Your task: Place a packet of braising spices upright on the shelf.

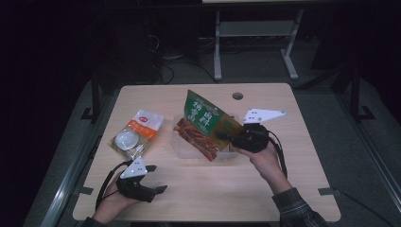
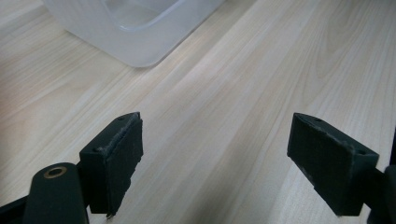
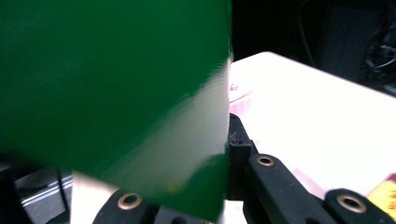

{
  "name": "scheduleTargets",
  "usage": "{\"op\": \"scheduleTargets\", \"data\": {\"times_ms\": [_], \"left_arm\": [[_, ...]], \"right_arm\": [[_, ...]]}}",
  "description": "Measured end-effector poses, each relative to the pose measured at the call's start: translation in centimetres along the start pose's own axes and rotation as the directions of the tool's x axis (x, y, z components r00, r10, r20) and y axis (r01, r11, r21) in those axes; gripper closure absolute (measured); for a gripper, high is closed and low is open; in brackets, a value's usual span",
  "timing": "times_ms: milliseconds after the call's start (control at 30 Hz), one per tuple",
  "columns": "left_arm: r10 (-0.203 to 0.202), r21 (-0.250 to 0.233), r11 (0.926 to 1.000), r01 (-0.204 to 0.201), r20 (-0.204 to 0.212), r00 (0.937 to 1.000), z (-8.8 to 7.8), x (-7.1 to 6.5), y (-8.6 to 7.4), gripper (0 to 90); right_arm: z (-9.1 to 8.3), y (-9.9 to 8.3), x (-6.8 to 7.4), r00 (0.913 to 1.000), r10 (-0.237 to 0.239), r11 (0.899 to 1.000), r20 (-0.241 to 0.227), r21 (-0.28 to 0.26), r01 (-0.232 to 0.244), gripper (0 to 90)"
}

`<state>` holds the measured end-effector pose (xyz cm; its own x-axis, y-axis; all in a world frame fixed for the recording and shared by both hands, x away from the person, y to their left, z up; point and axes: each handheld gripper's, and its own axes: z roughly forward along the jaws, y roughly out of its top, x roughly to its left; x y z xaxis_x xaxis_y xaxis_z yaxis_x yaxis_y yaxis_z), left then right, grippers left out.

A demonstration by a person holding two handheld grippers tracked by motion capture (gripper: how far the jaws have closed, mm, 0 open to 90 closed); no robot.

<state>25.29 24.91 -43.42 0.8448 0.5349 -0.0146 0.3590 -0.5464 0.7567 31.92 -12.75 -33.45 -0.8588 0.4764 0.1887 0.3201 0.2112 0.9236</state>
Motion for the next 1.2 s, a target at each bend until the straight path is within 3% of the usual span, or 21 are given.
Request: {"op": "scheduleTargets", "data": {"times_ms": [133, 167, 433, 767, 1200], "left_arm": [[0.006, 0.007, 1.0, -0.006, 0.002, 1.0, 0.1, 0.0, 0.0, 17.7], [0.011, 0.012, 0.9999, -0.011, 0.004, 0.9999, 0.1, 0.0, 0.0, 17.7], [0.004, 0.006, 1.0, -0.004, 0.005, 1.0, 0.2, 0.0, -0.1, 17.7], [0.018, 0.024, 0.9995, -0.019, 0.015, 0.9997, 0.3, -0.1, -0.1, 17.3], [0.021, 0.031, 0.9993, -0.021, 0.019, 0.9996, 0.4, -0.2, -0.1, 17.3]], "right_arm": [[-0.4, 0.7, -0.4, 0.999, -0.004, 1.0, 0.045, -0.009, 0.004, 89.5], [-0.5, 1.1, -0.7, 0.9964, -0.002, 1.0, 0.085, -0.011, 0.003, 89.5], [-0.6, 1.2, -2.0, 0.9846, 0.021, 1.0, 0.173, -0.007, -0.02, 89.5], [-0.5, 0.4, -2.8, 0.9673, 0.063, 0.998, 0.246, 0.007, -0.067, 89.5], [0.2, -0.4, -3.0, 0.9477, 0.08, 0.995, 0.309, 0.034, -0.095, 89.4]]}}
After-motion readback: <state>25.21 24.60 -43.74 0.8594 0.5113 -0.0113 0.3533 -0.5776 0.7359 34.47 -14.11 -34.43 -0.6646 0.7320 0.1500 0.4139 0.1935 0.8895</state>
